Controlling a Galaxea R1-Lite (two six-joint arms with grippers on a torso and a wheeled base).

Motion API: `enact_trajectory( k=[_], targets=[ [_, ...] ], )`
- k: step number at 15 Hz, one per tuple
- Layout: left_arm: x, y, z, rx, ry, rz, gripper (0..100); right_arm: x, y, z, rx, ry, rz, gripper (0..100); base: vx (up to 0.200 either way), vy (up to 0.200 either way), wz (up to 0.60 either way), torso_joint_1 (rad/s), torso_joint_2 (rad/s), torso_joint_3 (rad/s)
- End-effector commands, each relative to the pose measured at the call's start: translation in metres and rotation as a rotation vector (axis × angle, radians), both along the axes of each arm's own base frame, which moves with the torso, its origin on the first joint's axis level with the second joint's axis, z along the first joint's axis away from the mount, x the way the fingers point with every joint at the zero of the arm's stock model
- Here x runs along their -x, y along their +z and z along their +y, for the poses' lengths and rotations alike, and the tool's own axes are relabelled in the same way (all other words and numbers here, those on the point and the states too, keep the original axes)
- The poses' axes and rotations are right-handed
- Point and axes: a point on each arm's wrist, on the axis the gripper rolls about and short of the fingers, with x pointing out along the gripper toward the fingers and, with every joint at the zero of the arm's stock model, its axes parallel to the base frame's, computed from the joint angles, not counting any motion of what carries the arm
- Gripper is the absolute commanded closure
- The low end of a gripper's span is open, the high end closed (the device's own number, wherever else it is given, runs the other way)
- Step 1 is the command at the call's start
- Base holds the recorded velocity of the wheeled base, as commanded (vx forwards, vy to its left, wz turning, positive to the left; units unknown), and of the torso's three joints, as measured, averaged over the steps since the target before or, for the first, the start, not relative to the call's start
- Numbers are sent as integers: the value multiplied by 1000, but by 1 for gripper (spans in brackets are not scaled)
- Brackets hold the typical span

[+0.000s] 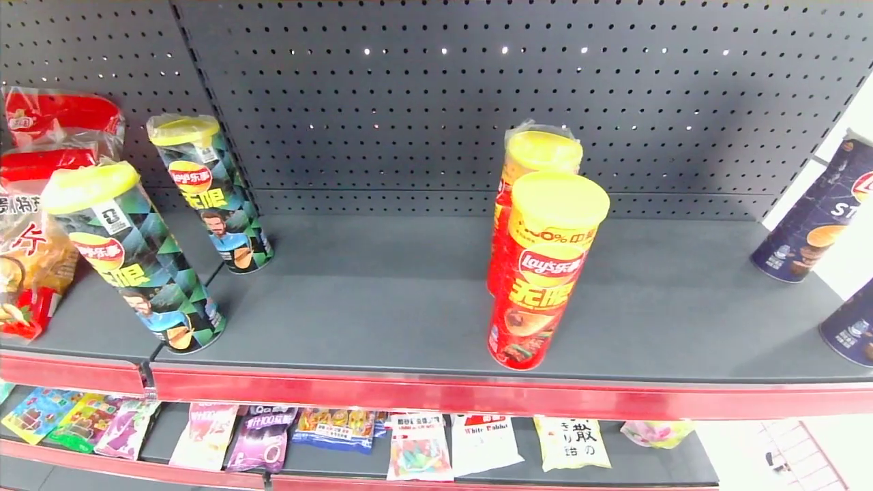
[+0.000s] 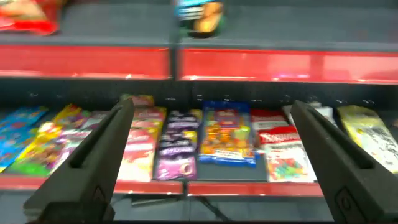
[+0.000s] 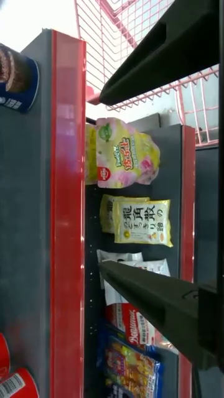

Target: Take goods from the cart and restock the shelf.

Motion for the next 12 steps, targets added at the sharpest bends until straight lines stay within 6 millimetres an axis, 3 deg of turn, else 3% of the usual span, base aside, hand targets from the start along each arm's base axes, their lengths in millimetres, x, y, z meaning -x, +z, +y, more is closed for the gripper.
enact_trajectory(
  k=[1, 6, 9, 12],
  targets=[
    [0, 0, 0, 1, 1, 0, 0, 0, 0, 0, 0, 1, 0, 0, 0, 0, 0, 0, 0, 0],
    [0, 0, 0, 1, 1, 0, 0, 0, 0, 0, 0, 1, 0, 0, 0, 0, 0, 0, 0, 0],
    [0, 0, 0, 1, 1, 0, 0, 0, 0, 0, 0, 1, 0, 0, 0, 0, -600, -4, -2, 2],
    [0, 0, 0, 1, 1, 0, 0, 0, 0, 0, 0, 1, 0, 0, 0, 0, 0, 0, 0, 0]
  ],
)
